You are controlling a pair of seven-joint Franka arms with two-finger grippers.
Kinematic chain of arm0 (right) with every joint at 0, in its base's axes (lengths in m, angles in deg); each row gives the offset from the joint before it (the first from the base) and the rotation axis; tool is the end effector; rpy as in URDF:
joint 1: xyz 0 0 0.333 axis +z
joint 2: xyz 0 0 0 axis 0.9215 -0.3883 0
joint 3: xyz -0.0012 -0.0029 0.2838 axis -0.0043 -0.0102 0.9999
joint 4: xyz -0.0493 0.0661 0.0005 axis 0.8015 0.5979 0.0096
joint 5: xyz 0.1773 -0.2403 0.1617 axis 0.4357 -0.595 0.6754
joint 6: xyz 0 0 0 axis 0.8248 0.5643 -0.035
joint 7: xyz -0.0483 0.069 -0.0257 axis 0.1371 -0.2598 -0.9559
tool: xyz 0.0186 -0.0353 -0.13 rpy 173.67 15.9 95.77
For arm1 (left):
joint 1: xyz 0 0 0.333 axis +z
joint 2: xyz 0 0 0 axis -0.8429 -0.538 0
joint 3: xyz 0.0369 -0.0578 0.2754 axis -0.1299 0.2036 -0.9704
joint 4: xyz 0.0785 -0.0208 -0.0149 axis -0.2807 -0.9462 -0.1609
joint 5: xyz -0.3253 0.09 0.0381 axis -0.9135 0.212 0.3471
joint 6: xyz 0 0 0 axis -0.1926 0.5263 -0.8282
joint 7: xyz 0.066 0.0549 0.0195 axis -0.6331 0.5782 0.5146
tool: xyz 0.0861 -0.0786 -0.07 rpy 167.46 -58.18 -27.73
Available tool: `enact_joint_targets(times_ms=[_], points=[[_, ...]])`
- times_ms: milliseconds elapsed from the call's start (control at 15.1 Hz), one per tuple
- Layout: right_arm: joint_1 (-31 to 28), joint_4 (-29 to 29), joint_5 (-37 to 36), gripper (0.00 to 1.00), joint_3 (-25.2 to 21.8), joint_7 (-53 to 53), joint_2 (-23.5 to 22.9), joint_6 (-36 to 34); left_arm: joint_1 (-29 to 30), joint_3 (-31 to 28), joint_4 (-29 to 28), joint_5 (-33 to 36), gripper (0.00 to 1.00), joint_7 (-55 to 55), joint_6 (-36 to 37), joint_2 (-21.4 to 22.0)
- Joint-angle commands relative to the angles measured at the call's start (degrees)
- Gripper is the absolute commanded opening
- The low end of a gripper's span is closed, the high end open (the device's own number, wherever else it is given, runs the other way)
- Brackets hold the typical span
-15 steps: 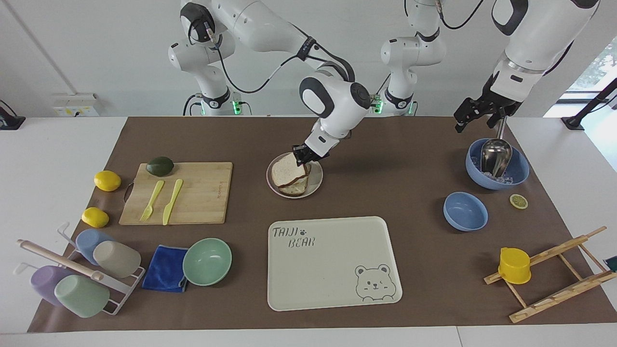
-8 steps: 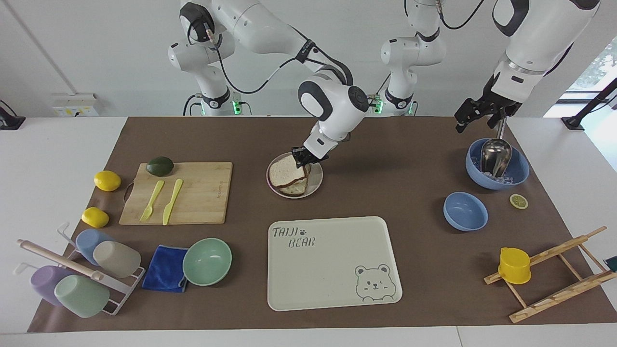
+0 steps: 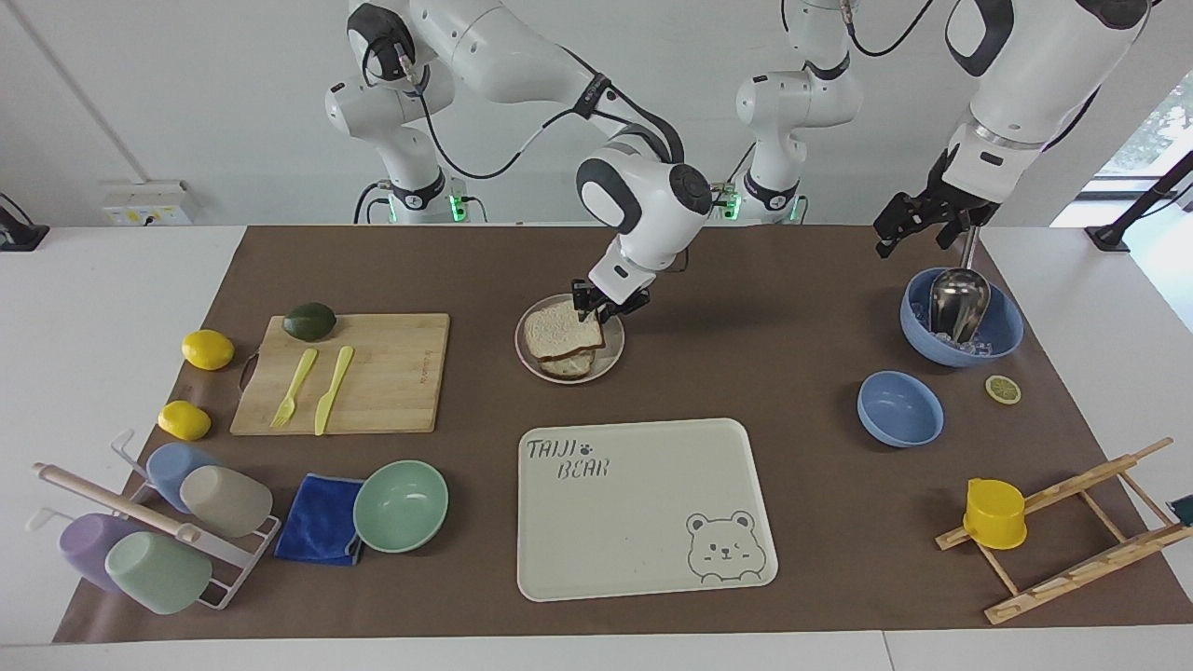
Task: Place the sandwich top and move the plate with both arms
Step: 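Carry the bread slice over the egg plate and lower it on top, then withdraw the right gripper while the left gripper reaches toward the plate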
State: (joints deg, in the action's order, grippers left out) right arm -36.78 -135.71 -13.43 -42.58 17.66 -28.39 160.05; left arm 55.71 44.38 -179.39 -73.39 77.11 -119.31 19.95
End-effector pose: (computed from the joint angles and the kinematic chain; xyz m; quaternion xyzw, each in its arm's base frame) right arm 0.4282 0.3841 0.3259 0.9821 0.0489 -0.0624 0.1706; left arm 0.4666 -0.0398 0.5463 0.9985 0.0481 -0.0238 0.0077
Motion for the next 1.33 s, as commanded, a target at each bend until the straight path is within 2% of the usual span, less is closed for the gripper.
enact_joint_targets(times_ms=[0,199,398,531,730,862,995,1128,1260], points=[[-1.37,0.36,1.26,1.0,0.5,0.99,1.12,0.65,0.51,0.12,-2.75,-2.02,1.0,-0.55,-1.91,2.11],[-6.44,3.17,2.22,1.0,0.5,0.2,2.43,1.0,0.25,0.12,-6.69,-5.44,1.0,-0.38,-6.29,3.42],[-17.59,3.18,11.25,1.0,0.41,-5.04,7.17,2.76,-0.63,0.47,-12.75,-7.39,1.0,-0.38,-10.77,5.71],[-25.07,2.57,12.33,1.0,0.32,-14.86,9.81,1.19,-4.22,0.47,-17.23,-9.04,1.0,-0.12,-15.24,7.03],[-30.45,2.65,12.42,1.0,-1.42,-23.94,13.94,-4.61,-10.71,0.65,-21.81,-10.11,1.0,6.19,-21.75,6.69],[-30.46,2.65,13.73,1.0,-6.77,-31.14,18.24,-8.83,-16.16,0.65,-25.59,-10.2,1.0,11.46,-28.33,6.16],[-30.82,2.65,19.5,1.0,-14.49,-38.62,21.24,-11.82,-21.61,0.56,-28.58,-10.2,1.0,15.08,-34.57,3.8],[-27.67,2.74,22.78,1.0,-23.11,-40.31,23.09,-14.9,-25.75,0.65,-29.21,-10.2,1.0,18.85,-41.16,-1.28],[-27.47,2.66,22.7,1.0,-24.99,-39.71,23.18,-15.0,-30.05,0.56,-29.3,-10.2,1.0,24.65,-51.43,-7.44]])
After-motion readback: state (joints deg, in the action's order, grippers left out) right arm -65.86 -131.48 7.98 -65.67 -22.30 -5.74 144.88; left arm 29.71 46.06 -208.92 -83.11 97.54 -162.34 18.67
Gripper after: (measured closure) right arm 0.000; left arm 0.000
